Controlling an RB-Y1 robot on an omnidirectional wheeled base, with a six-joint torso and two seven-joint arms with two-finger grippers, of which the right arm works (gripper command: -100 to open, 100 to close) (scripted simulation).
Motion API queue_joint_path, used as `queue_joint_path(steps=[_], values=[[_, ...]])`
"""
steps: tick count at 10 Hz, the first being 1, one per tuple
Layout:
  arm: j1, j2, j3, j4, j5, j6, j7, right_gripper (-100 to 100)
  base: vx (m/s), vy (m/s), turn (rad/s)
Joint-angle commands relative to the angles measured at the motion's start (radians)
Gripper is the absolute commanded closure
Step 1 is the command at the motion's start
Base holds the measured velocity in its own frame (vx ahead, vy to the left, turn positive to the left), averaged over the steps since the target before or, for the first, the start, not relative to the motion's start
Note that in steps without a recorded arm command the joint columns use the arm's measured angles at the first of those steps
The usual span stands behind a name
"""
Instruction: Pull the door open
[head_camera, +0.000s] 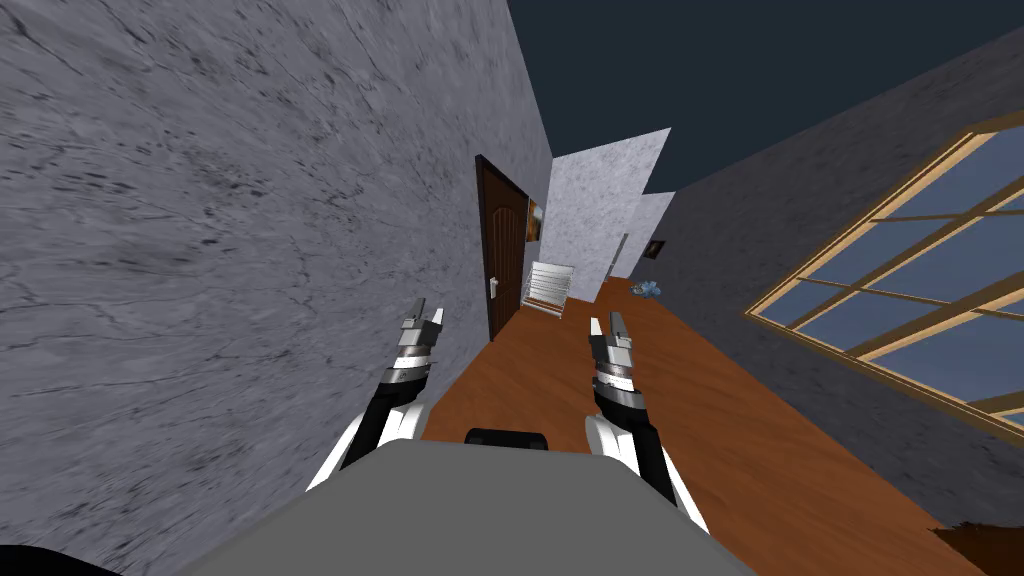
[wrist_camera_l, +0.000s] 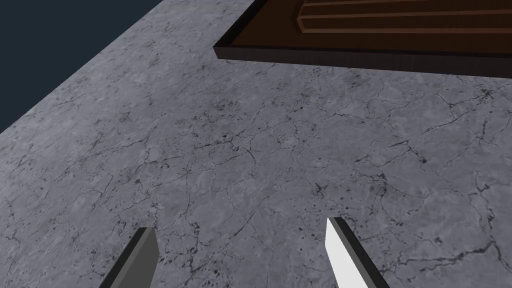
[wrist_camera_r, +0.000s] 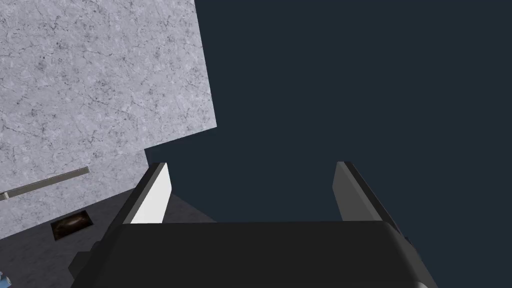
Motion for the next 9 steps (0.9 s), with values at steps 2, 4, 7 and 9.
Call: queue_joint_path(steps=[2,4,7,9], values=[[-0.022,-0.017,0.007,0.039,0.025,0.005,0.031,-100,0.120,-0.019,0.133],[-0.042,-0.030,0.014,0.074,0.048,0.010,0.060,-100,0.169,-0.019,0.126],[-0.066,-0.043,0.022,0.118,0.077,0.016,0.095,-100,0.125,-0.044,0.097],[-0.089,-0.054,0.030,0.158,0.104,0.022,0.128,-100,0.169,-0.044,0.144]])
